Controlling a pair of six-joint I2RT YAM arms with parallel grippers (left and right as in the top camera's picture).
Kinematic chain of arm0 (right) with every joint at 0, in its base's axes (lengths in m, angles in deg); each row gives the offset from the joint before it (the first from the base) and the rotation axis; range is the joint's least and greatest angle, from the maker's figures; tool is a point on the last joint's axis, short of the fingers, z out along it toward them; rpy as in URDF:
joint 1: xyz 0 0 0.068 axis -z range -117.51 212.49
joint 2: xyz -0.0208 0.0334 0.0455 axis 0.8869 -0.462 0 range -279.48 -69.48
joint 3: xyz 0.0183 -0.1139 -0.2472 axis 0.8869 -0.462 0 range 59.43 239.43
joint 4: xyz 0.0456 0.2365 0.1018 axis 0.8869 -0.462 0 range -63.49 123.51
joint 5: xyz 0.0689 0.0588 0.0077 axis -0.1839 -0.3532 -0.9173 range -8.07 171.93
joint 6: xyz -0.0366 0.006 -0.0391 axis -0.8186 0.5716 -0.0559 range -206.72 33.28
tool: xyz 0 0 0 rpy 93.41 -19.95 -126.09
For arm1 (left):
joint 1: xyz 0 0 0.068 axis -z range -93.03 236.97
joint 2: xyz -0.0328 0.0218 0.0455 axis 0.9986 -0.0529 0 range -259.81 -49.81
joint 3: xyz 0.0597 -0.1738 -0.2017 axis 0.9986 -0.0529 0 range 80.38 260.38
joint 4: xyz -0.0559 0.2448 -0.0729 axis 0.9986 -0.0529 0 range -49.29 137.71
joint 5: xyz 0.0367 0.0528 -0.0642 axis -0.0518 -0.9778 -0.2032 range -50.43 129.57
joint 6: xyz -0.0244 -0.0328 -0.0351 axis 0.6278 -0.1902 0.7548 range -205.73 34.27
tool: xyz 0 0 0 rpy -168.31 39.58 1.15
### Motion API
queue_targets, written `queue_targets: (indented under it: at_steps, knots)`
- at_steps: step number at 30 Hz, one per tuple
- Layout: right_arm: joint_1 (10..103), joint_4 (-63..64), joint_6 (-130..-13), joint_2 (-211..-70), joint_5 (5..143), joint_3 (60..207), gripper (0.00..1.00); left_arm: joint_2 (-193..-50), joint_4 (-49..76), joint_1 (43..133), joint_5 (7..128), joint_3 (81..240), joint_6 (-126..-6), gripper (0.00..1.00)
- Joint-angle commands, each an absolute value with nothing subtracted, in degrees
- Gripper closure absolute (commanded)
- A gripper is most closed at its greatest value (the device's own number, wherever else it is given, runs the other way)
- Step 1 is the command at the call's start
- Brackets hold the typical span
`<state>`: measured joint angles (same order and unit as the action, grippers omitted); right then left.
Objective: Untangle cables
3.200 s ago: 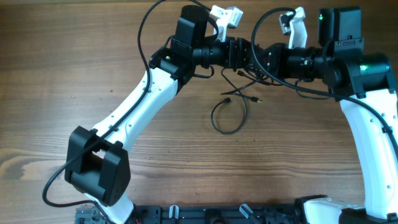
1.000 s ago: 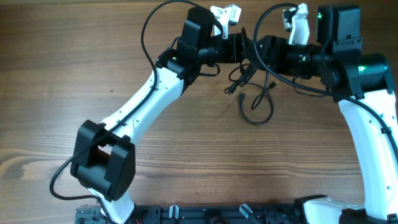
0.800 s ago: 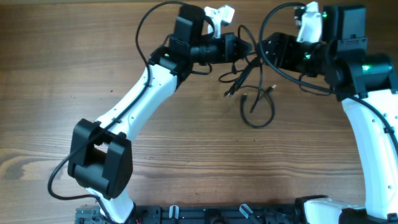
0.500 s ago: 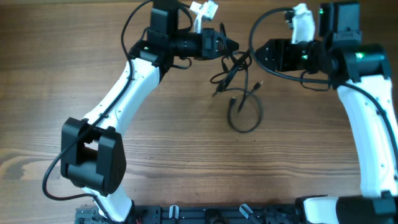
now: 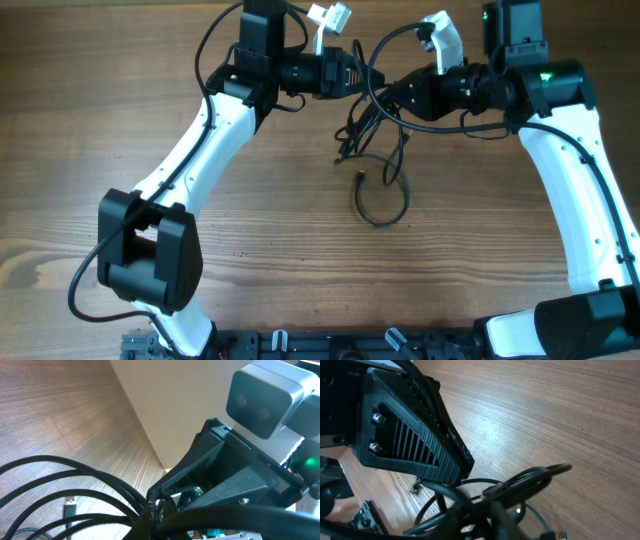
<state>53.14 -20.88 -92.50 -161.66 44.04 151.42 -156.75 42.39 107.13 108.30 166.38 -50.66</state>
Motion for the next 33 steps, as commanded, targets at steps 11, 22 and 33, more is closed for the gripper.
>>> queue_targets:
  at_steps: [11,22,33]
  knots:
    - [63.4,-19.7,-74.5,-150.1,44.2,152.8,0.96,-156.6,28.6,107.2,88.5,166.6,-49.5,0.96]
    - [74.0,-26.9,-63.6,-152.9,66.6,152.7,0.96,-156.6,25.9,107.2,88.8,166.6,-53.2,0.96]
    - [73.9,-30.3,-79.5,-156.2,54.1,152.7,0.82,-154.5,24.7,107.2,81.2,166.7,-65.9,0.96]
